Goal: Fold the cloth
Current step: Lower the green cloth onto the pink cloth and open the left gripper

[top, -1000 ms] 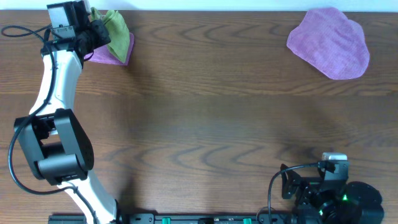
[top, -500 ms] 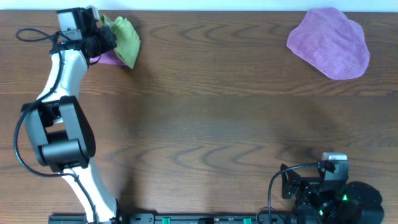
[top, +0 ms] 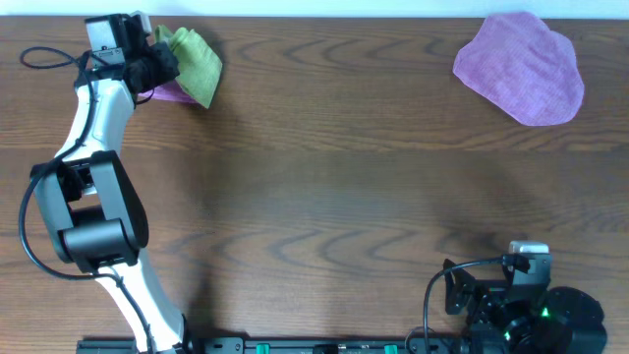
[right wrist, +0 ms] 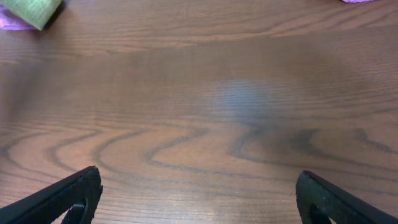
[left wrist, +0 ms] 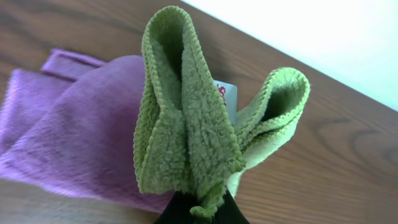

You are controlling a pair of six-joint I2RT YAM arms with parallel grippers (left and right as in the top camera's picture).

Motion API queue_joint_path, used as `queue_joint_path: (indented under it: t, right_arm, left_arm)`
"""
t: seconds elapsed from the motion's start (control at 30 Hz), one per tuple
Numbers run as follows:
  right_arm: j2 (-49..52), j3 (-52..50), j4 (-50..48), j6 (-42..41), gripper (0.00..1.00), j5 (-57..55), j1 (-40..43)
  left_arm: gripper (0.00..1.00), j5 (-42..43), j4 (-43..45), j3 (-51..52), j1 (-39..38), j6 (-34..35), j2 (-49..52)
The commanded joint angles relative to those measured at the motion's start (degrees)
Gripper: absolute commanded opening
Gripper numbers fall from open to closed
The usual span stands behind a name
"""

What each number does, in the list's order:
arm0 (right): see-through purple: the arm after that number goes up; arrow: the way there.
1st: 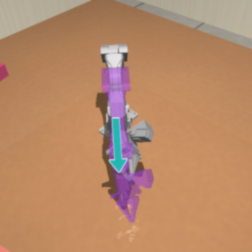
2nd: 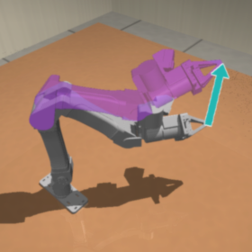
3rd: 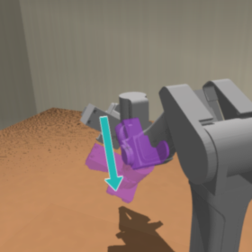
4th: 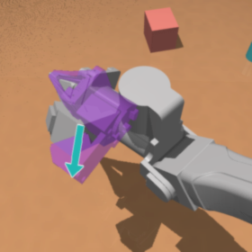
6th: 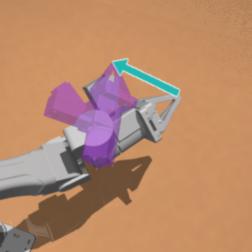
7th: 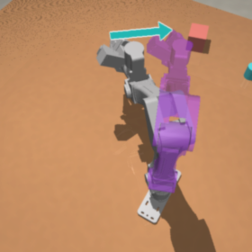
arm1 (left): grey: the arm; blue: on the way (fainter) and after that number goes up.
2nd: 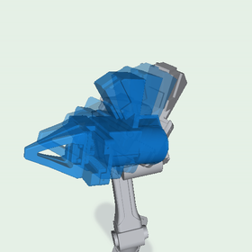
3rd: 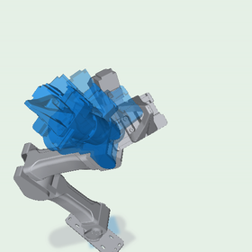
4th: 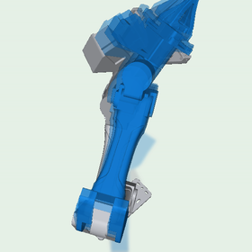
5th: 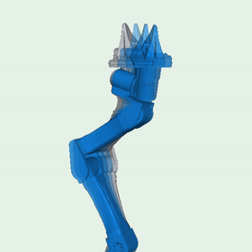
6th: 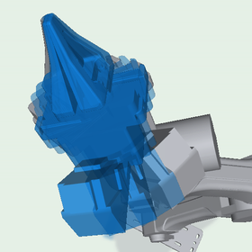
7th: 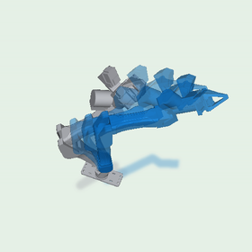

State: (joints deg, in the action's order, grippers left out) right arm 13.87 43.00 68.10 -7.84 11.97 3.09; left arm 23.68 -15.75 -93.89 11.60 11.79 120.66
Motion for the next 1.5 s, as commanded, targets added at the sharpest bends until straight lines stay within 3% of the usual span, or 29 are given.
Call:
queue_joint_path:
  t: [0.0, 0.43, 0.63, 0.67, 0.7, 1.03, 1.3, 1.47]
  right_arm:
    - [-0.1, 0.0, 0.0, 0.6, 0.99, -0.1, 0.3]
    - [-0.1, 0.0, 0.0, 0.6, 0.99, -0.1, 0.3]
    - [-0.1, 0.0, 0.0, 0.6, 0.99, -0.1, 0.3]
    - [-0.1, 0.0, 0.0, 0.6, 0.99, -0.1, 0.3]
    - [-0.1, 0.0, 0.0, 0.6, 0.99, -0.1, 0.3]
    - [-0.1, 0.0, 0.0, 0.6, 0.99, -0.1, 0.3]
    - [-0.1, 0.0, 0.0, 0.6, 0.99, -0.1, 0.3]
    - [-0.1, 0.0, 0.0, 0.6, 0.99, -0.1, 0.3]
  left_arm:
    - [0.06, -3.9, -1.4, -1.5, 1.2, -0.4, -0.3]
    - [0.06, -16.7, -4.1, -1.5, 3.4, -0.3, -0.3]
    - [0.07, -16.8, -3.6, -1.5, 3.5, -0.4, -0.3]
    - [0.39, -16.8, -3.5, -1.5, 3.5, -0.4, -0.3]
    - [0.97, -16.8, -3.5, -1.5, 3.5, -0.4, -0.3]
    - [0.95, -16.0, -3.8, -1.5, 3.5, 1.0, -0.4]
    - [0.95, -3.6, -4.1, -1.5, 3.5, 1.5, -3.7]
    - [0.95, -2.2, -7.4, -1.5, 2.8, 0.2, -9.4]
